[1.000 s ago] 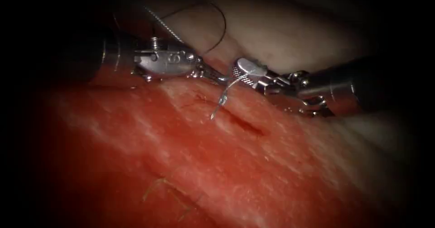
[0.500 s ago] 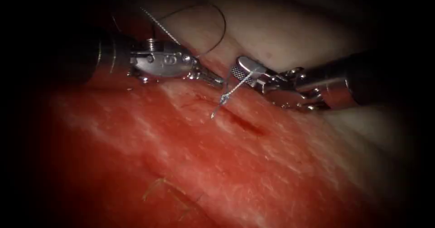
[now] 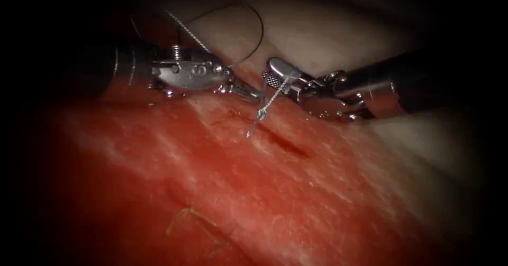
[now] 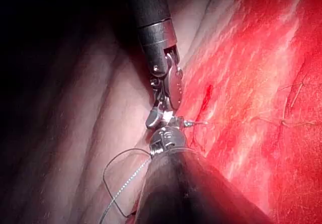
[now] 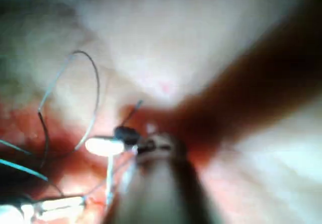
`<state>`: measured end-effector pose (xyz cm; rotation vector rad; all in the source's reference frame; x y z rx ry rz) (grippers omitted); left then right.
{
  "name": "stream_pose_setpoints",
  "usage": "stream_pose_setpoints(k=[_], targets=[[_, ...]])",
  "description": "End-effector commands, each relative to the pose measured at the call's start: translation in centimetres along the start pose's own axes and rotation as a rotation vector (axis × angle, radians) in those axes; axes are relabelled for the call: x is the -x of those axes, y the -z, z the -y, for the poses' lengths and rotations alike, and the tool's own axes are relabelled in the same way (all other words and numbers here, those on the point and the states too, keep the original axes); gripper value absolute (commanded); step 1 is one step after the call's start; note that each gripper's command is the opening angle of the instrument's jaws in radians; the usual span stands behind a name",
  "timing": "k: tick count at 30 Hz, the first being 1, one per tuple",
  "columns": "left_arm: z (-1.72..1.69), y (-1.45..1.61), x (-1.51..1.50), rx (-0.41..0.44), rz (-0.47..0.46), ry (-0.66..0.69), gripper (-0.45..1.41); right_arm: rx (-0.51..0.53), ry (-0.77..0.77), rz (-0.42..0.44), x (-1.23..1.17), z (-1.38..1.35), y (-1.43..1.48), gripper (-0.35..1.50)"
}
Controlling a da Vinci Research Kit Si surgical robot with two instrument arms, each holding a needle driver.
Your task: Wound Closure
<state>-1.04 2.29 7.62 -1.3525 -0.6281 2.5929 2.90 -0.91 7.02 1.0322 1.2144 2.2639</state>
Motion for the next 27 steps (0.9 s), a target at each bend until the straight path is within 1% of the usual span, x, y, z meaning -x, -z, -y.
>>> stream_pose_setpoints(k=[1,6,12,13,15,19,21,22,23,24,27], targets=[[0.02,-0.06,0.02,0.0,-0.002,0.008,-0.45,0.01,0.073,-0.023,0.1,-0.05,-0.02,-0.35],[0.06,-0.02,0.04,-0.004,0.001,0.013,-0.45,0.034,0.198,-0.017,0.21,0.02,-0.02,-0.35],[0.07,0.04,0.07,-0.004,0.002,0.024,-0.45,0.041,0.39,-0.011,0.44,0.15,-0.06,-0.35],[0.1,0.07,0.1,-0.007,0.004,0.041,-0.45,0.043,0.475,-0.004,0.52,0.2,-0.04,-0.35],[0.21,0.16,0.17,-0.022,0.013,0.07,-0.45,0.067,0.659,-0.03,0.64,0.31,0.01,-0.35],[0.4,0.24,0.31,-0.034,0.019,0.11,-0.45,0.098,0.865,-0.068,0.81,0.38,0.08,-0.35],[0.52,0.26,0.38,-0.04,0.026,0.121,-0.45,0.114,0.936,-0.078,0.86,0.4,0.13,-0.35],[0.52,0.26,0.38,-0.04,0.026,0.121,-0.45,0.114,0.936,-0.078,0.86,0.4,0.13,-0.35],[0.62,0.29,0.44,-0.052,0.031,0.133,-0.45,0.127,0.972,-0.088,0.89,0.42,0.19,-0.35],[0.62,0.29,0.44,-0.052,0.031,0.133,-0.45,0.127,0.972,-0.088,0.89,0.42,0.19,-0.35],[0.8,0.32,0.54,-0.059,0.034,0.147,-0.45,0.128,1.013,-0.079,0.95,0.45,0.3,-0.35]])
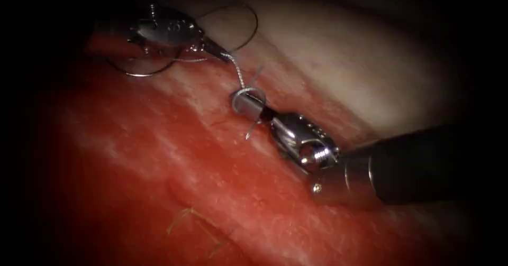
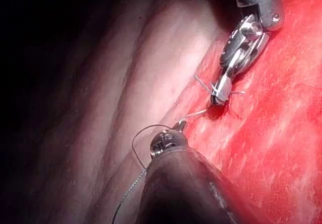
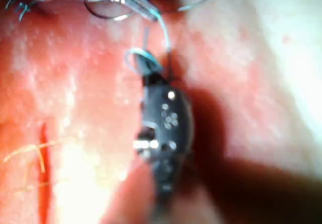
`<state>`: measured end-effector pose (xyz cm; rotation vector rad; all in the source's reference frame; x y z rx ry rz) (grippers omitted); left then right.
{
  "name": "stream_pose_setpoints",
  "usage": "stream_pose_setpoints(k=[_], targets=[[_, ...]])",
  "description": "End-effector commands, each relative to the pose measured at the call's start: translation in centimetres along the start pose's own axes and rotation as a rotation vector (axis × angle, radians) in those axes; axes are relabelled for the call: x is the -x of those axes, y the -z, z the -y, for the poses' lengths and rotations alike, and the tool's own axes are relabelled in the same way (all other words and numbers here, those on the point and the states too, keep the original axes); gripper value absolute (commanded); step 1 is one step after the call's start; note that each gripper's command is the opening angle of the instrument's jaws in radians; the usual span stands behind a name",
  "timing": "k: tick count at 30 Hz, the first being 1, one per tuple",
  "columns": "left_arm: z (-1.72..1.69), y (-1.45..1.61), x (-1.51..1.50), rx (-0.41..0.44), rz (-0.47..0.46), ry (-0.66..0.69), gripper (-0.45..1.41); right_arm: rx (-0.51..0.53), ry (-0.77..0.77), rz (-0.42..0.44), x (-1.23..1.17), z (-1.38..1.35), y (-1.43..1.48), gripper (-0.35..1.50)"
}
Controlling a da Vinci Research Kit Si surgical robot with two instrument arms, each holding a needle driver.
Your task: Wound Closure
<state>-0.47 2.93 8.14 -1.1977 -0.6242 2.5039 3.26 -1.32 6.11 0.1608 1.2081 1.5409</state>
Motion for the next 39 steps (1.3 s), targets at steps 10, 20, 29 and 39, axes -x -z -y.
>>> stream_pose_setpoints(k=[10,20,29,39], targets=[[0.52,-0.07,0.11,-0.025,0.006,0.033,-0.45,-0.038,0.082,-0.003,-0.03,0.11,0.2,-0.35],[0.78,-0.02,0.09,-0.032,0.008,0.049,-0.45,-0.151,0.326,0.156,-0.01,0.16,0.26,-0.35],[1.02,0.03,0.1,-0.041,0.011,0.06,-0.45,-0.229,0.639,0.178,-0.02,0.17,0.39,-0.35],[1.21,0.05,0.14,-0.055,0.007,0.072,-0.45,-0.468,1.02,0.119,0.03,0.35,0.4,-0.35]])
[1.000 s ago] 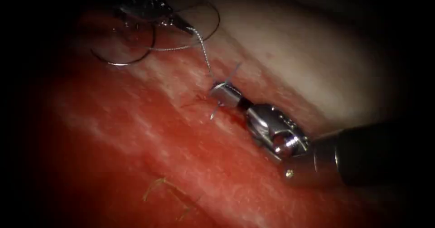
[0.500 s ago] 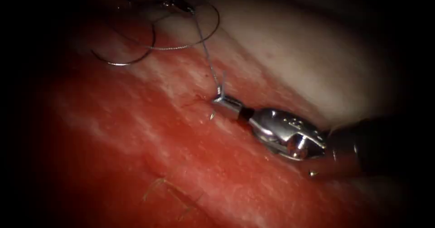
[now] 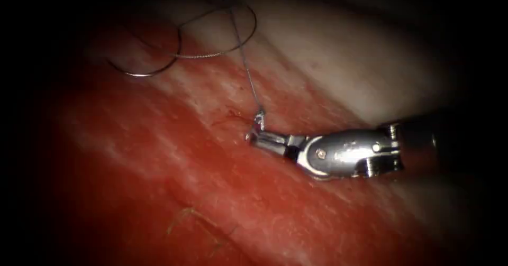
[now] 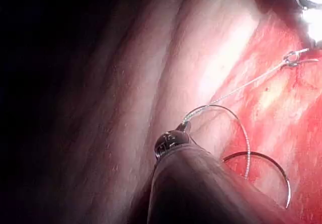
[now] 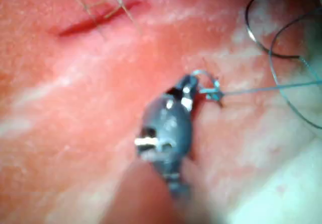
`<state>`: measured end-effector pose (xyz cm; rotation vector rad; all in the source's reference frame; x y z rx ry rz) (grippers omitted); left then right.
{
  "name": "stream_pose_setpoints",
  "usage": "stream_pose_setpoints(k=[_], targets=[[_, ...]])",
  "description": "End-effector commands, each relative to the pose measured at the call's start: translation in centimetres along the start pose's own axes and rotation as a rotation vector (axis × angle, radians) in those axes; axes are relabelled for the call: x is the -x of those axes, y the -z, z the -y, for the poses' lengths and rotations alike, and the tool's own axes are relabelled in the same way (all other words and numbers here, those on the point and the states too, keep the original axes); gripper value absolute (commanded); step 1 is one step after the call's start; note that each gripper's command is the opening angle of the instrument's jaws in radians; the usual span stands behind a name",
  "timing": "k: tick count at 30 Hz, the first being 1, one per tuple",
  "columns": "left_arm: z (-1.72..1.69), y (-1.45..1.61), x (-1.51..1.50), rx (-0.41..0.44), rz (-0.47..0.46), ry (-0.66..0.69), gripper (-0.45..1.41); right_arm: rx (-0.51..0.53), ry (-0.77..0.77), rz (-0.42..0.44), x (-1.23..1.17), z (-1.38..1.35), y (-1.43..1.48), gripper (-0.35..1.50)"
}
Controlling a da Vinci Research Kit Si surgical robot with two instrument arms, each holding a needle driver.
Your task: Wound Closure
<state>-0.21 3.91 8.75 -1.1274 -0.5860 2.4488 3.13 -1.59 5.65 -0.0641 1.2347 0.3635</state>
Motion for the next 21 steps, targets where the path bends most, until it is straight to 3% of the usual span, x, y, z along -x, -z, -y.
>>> stream_pose_setpoints(k=[1,5,7,21], targets=[[0.04,-0.07,0.0,0.0,0.001,-0.001,-0.45,-0.015,0.049,-0.02,0.01,0.06,-0.12,-0.35],[0.03,-0.07,0.01,-0.001,0.001,-0.002,-0.45,-0.043,0.167,-0.047,0.01,0.06,-0.17,-0.35],[0.03,-0.07,0.02,-0.002,0.001,-0.002,-0.45,-0.077,0.303,-0.091,-0.01,0.07,-0.22,-0.35],[0.24,-0.16,-0.06,-0.026,-0.007,0.015,-0.45,-0.071,0.324,-0.099,-0.01,0.11,-0.23,-0.35]])
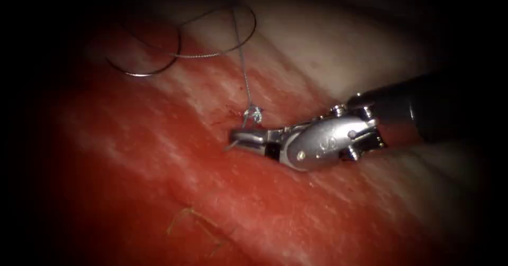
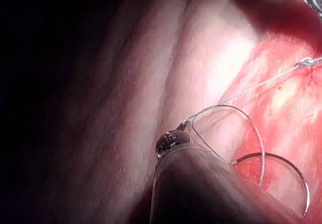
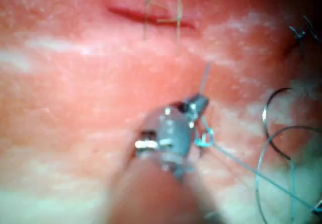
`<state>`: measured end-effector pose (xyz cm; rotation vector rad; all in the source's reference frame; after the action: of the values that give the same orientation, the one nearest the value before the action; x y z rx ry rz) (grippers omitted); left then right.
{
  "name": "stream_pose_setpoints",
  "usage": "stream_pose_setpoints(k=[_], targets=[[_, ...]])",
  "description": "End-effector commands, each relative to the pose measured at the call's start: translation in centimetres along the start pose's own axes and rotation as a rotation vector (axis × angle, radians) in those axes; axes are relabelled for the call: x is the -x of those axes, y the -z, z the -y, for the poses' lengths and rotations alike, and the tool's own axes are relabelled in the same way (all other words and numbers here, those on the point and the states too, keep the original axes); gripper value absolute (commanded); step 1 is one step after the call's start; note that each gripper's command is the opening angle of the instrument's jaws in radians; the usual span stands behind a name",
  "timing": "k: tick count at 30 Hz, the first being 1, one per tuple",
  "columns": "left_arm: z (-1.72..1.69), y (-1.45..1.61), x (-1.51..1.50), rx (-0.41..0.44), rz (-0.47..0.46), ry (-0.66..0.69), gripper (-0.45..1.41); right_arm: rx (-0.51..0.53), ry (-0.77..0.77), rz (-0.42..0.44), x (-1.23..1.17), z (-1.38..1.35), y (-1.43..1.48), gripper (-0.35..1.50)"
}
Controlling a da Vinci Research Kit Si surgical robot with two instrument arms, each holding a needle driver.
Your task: Wound Closure
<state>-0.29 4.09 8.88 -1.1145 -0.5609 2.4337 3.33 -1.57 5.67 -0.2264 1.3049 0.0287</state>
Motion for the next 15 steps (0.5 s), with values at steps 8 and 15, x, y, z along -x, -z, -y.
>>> stream_pose_setpoints(k=[8,15], targets=[[0.06,-0.22,0.0,-0.022,-0.004,0.002,-0.45,-0.026,-0.056,0.007,-0.03,0.26,0.01,-0.35],[0.12,-0.29,-0.04,-0.037,-0.021,0.01,-0.45,-0.019,-0.063,0.019,-0.09,0.27,0.11,-0.35]])
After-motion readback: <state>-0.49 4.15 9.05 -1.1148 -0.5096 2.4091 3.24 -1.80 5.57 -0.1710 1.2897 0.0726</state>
